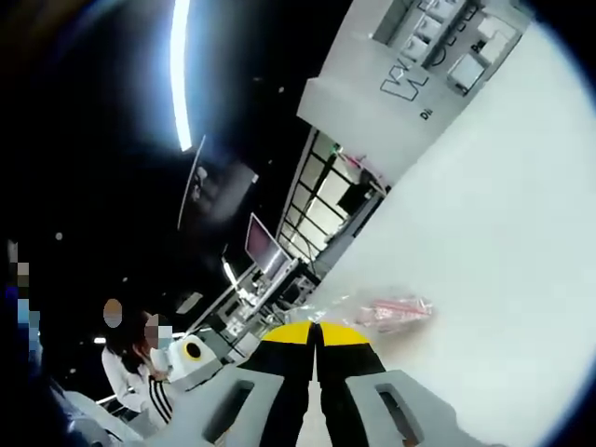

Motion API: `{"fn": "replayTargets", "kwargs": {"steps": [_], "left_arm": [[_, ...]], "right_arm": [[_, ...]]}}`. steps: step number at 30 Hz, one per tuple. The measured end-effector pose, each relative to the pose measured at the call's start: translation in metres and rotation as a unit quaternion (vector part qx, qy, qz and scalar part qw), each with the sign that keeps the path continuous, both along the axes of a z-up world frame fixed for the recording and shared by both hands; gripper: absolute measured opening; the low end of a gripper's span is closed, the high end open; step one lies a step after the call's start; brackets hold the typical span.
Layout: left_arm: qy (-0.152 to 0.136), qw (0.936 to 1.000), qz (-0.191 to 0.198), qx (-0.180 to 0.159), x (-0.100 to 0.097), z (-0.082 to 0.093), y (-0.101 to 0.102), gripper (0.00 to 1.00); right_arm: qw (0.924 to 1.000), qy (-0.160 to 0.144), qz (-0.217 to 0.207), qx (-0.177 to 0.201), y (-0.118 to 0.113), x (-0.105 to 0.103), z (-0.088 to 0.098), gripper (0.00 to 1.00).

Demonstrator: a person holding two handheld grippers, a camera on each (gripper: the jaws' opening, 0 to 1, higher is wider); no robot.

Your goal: Open the resealable bag by pulling the two sides of the seal apart until the entire bag opening is separated and visibly accessible.

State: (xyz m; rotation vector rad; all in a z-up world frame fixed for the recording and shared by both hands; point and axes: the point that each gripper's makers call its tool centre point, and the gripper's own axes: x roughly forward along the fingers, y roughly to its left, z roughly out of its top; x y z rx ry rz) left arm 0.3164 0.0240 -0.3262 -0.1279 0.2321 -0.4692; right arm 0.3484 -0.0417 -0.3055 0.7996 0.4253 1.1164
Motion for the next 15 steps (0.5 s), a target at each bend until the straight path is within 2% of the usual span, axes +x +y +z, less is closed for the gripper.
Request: {"fn": "replayTargets", "kwargs": {"steps": [10, 15], "left_arm": [[-0.005, 0.9989, -0.013, -0.045, -0.007, 0.007, -0.006, 0.72], [-0.005, 0.9983, -0.018, -0.055, -0.009, 0.008, -0.009, 0.67]], "right_arm": [[1.0000, 0.003, 0.007, 0.006, 0.005, -0.022, 0.000, 0.00], [0.9998, 0.005, 0.012, 0.011, 0.008, -0.035, 0.001, 0.00]]}}
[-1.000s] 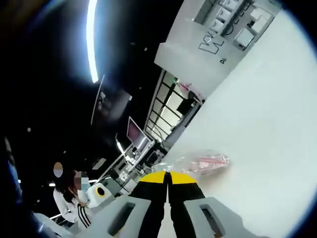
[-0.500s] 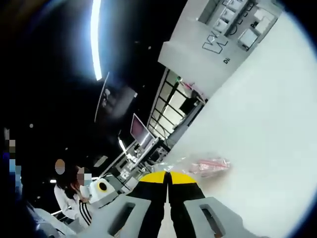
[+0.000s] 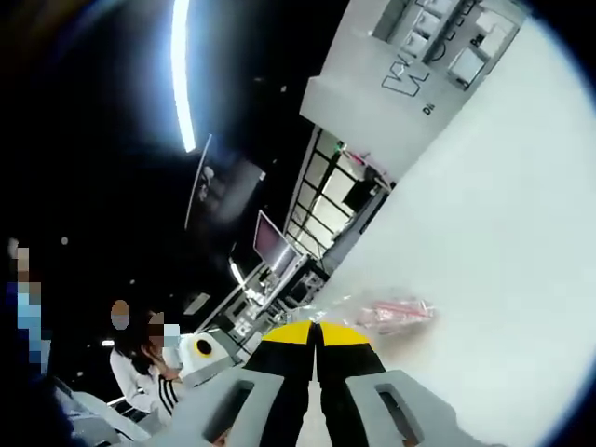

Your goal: Open the resealable bag by pulling the two sides of the seal apart until the entire bag opening is separated and visibly accessible.

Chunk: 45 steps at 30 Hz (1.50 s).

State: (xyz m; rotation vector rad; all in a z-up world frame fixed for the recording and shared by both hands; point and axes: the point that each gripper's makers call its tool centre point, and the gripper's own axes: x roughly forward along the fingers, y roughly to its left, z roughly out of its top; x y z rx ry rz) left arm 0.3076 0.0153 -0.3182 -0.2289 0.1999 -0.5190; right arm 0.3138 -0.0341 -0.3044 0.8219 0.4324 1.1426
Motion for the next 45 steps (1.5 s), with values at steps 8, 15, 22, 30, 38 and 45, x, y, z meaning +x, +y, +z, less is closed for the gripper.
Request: {"fn": "replayTargets", "kwargs": {"steps": [8, 15, 22, 30, 38, 45], "left_arm": [[-0.001, 0.9999, -0.006, -0.012, -0.003, 0.001, -0.004, 0.63], [-0.005, 0.9984, -0.020, -0.052, -0.009, 0.006, -0.013, 0.55], [-0.016, 0.9926, -0.031, -0.117, -0.014, 0.016, -0.017, 0.32], [-0.010, 0.9869, -0.041, -0.156, -0.015, 0.019, -0.024, 0.30], [-0.004, 0.9832, -0.042, -0.177, -0.015, 0.018, -0.026, 0.29], [-0.011, 0.9814, -0.033, -0.189, -0.013, 0.020, -0.021, 0.23]], "right_arm": [[1.0000, -0.001, 0.002, 0.005, -0.001, -0.005, 0.002, 0.00], [1.0000, -0.001, 0.003, 0.008, -0.007, 0.000, 0.003, 0.00], [0.9999, -0.003, 0.003, 0.012, -0.013, 0.001, 0.005, 0.00], [0.9999, -0.005, 0.003, 0.013, -0.012, -0.003, 0.006, 0.00], [0.9999, -0.007, 0.003, 0.012, -0.006, -0.012, 0.006, 0.00], [0.9999, -0.009, 0.003, 0.013, -0.007, -0.011, 0.006, 0.00]]}}
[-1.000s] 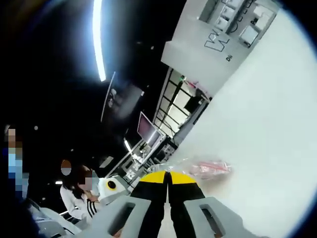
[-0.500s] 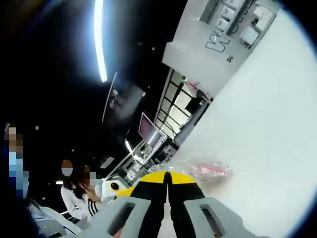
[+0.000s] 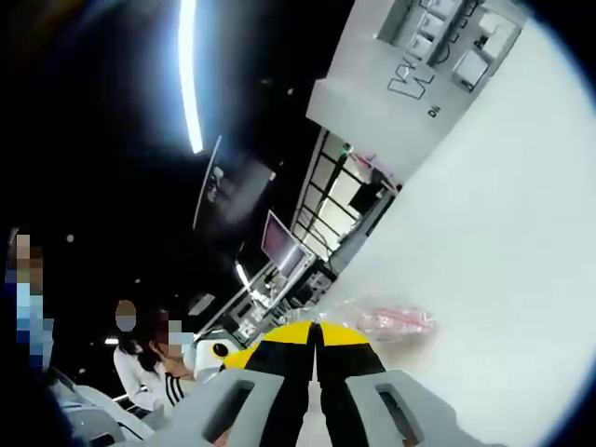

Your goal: Open the resealable bag by pulling the two sides of the seal apart until the entire bag opening is separated and visibly accessible.

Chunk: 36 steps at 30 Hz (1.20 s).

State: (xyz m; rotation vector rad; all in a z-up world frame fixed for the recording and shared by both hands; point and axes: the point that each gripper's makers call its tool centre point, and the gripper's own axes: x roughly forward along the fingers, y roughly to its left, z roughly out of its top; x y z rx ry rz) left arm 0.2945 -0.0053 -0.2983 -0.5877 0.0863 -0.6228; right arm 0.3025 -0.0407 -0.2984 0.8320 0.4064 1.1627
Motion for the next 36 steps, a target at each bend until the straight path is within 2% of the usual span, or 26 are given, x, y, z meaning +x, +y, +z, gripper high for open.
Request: {"fn": "replayTargets", "kwargs": {"steps": [4, 11, 16, 23, 36], "left_arm": [[-0.001, 1.0000, 0.002, -0.010, 0.001, 0.002, 0.002, 0.19], [0.009, 0.9997, -0.002, -0.023, 0.002, -0.002, 0.001, 0.19], [0.014, 0.9991, -0.001, -0.040, 0.003, -0.002, 0.001, 0.19], [0.027, 0.9970, -0.011, -0.071, 0.002, -0.004, -0.001, 0.18], [0.041, 0.9932, -0.018, -0.107, 0.001, -0.005, -0.002, 0.16]], "right_arm": [[1.0000, -0.001, 0.002, 0.000, 0.001, -0.002, 0.000, 0.00], [1.0000, -0.002, 0.002, 0.000, 0.006, -0.009, -0.001, 0.00], [1.0000, -0.005, 0.003, -0.003, 0.004, -0.007, -0.002, 0.00], [1.0000, -0.005, 0.005, -0.002, 0.005, -0.010, -0.002, 0.00], [0.9999, -0.009, 0.006, -0.003, 0.006, -0.011, -0.001, 0.00]]}}
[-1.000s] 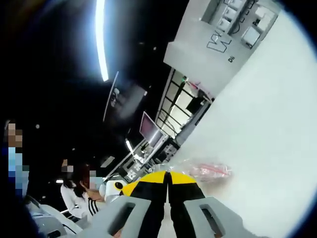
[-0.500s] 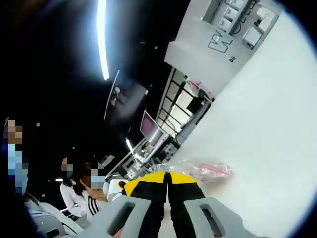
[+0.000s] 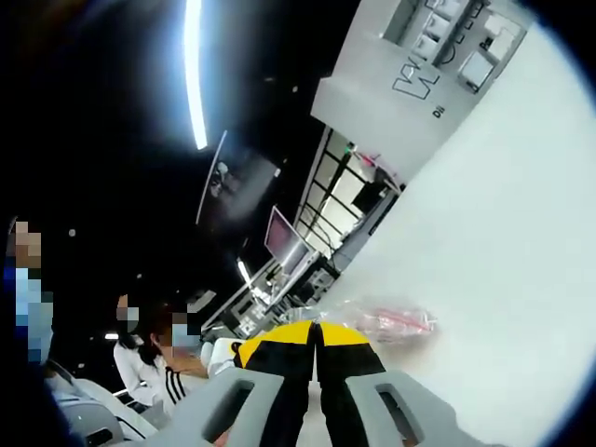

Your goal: Open the resealable bag by pulling the two sides of the seal apart until the entire bag opening is separated and visibly accessible.

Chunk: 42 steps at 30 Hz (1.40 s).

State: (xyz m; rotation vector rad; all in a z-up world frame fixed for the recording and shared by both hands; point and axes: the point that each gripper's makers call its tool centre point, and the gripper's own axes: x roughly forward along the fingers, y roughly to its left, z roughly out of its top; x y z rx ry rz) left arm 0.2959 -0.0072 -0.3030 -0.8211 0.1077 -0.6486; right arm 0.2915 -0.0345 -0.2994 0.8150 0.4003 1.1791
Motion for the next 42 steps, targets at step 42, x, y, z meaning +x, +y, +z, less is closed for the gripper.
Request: {"fn": "replayTargets", "kwargs": {"steps": [42], "left_arm": [[0.003, 0.9992, -0.013, -0.038, 0.000, 0.004, -0.005, 0.01]], "right_arm": [[1.0000, -0.004, 0.006, -0.003, 0.004, -0.010, -0.001, 0.00]]}}
